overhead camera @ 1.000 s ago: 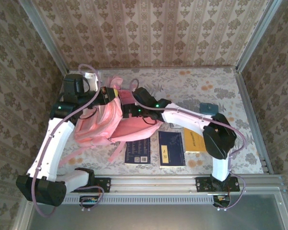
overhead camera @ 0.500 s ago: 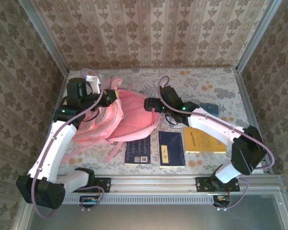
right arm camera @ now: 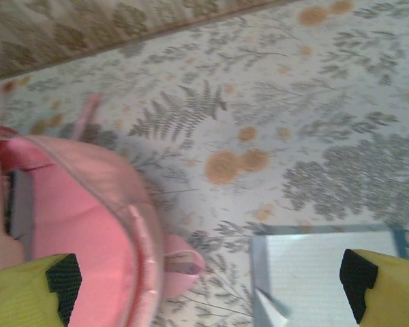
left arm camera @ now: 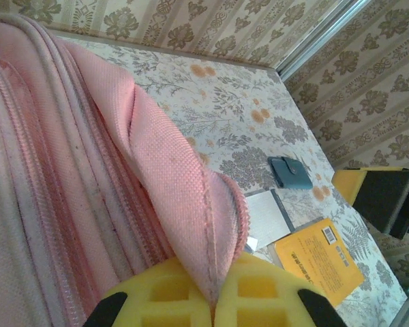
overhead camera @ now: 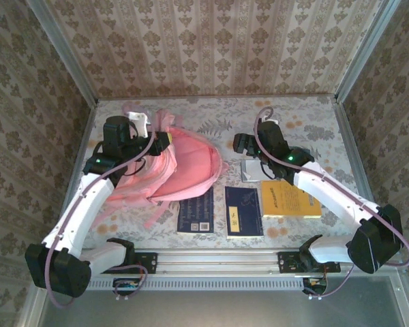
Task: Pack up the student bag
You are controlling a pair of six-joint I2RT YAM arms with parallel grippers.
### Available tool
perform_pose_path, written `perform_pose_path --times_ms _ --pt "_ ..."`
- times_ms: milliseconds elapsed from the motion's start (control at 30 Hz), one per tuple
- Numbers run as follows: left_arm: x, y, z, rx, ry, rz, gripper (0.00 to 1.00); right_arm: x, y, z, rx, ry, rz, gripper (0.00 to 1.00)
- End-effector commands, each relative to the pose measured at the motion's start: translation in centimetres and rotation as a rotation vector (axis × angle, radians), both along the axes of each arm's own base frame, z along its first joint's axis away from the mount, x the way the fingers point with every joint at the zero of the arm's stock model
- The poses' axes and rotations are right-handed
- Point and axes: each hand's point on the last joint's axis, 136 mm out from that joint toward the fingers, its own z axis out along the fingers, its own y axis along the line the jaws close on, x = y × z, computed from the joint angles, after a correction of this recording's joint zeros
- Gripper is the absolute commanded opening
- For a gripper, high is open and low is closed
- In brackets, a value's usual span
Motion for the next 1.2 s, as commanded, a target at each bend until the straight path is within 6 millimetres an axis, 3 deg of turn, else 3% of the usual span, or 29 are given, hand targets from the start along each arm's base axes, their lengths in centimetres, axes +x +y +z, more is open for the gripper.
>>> perform_pose_path --times_ms 0,333,600,967,1167 --pt "0.4 0.4 1.6 -0.001 -0.095 0.014 0.00 -0.8 -2.8 -1.2 -0.057 0.080 -0.064 1.00" --pt "-0.5 0.4 2.1 -0.007 -0.109 0.014 0.00 -1.9 -9.4 -5.0 -0.080 0.263 -0.261 1.00" --pt "-0.6 0.2 2.1 -0.014 -0.105 0.008 0.00 -2.0 -13.9 -10.1 0.019 0.420 -0.427 1.00" --pt "-0.8 0.0 1.9 -0.008 -0.105 0.001 0.00 1.9 -18.2 -15.9 0.323 0.618 -0.949 1.00" --pt "-0.7 -0.2 1.6 -0.007 -0.094 -0.004 0.00 4.1 -19.2 -16.4 0.396 0.646 -1.192 1.00"
